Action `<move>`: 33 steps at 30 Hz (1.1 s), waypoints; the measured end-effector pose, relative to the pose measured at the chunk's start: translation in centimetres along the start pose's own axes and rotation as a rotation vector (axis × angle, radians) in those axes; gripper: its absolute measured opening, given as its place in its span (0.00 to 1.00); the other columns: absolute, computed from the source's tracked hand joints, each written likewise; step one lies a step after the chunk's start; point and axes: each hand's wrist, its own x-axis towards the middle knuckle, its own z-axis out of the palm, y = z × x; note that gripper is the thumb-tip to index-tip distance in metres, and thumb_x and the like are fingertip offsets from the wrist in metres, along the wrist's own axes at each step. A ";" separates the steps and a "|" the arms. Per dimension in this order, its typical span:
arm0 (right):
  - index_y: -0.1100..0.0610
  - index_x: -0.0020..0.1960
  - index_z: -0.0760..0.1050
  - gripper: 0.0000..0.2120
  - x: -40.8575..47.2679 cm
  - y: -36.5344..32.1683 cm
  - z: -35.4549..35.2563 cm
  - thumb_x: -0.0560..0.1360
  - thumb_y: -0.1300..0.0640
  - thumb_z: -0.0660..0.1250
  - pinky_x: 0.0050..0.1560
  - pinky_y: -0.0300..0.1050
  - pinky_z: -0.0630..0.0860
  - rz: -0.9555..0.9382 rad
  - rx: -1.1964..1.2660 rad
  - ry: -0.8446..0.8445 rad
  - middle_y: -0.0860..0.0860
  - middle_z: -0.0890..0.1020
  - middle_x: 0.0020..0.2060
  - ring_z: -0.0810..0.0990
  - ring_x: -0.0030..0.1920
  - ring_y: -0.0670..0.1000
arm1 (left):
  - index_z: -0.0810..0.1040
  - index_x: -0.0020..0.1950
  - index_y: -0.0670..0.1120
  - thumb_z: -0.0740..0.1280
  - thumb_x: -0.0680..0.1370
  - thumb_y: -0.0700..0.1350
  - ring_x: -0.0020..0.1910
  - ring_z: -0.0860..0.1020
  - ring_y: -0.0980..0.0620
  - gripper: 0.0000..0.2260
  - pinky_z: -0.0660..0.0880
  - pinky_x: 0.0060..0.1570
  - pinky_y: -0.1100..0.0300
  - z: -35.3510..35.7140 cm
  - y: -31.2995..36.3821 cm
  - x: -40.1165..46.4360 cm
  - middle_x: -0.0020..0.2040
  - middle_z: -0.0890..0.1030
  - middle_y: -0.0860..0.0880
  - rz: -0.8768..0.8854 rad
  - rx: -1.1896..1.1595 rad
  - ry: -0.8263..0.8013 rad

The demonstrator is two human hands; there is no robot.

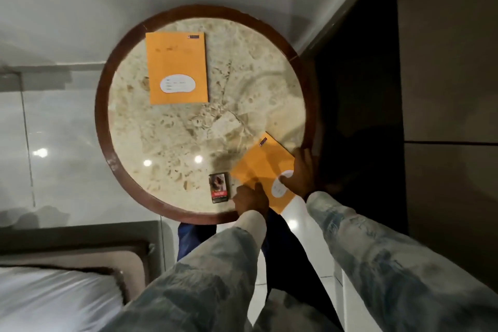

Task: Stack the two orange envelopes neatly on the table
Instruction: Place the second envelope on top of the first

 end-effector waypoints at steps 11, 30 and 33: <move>0.58 0.58 0.80 0.25 2.5 -2.1 -1.7 0.64 0.54 0.83 0.62 0.58 0.81 0.401 0.872 0.045 0.59 0.85 0.59 0.84 0.59 0.61 | 0.76 0.52 0.48 0.69 0.77 0.41 0.46 0.81 0.44 0.06 0.79 0.47 0.53 -3.6 5.4 2.1 0.45 0.83 0.47 0.333 -0.429 0.121; 0.64 0.55 0.77 0.29 14.2 -27.9 -4.4 0.67 0.44 0.78 0.53 0.55 0.77 0.089 0.567 0.377 0.60 0.78 0.57 0.78 0.59 0.63 | 0.74 0.63 0.36 0.70 0.77 0.46 0.61 0.75 0.35 0.19 0.74 0.62 0.45 -28.0 14.6 16.8 0.62 0.77 0.36 0.592 0.161 0.511; 0.65 0.54 0.78 0.26 14.2 -28.2 -4.0 0.68 0.46 0.78 0.47 0.51 0.73 0.040 0.517 0.392 0.60 0.78 0.56 0.79 0.57 0.63 | 0.74 0.64 0.39 0.76 0.70 0.44 0.61 0.78 0.37 0.25 0.78 0.62 0.46 -29.1 14.8 17.3 0.62 0.80 0.39 0.459 -0.034 0.404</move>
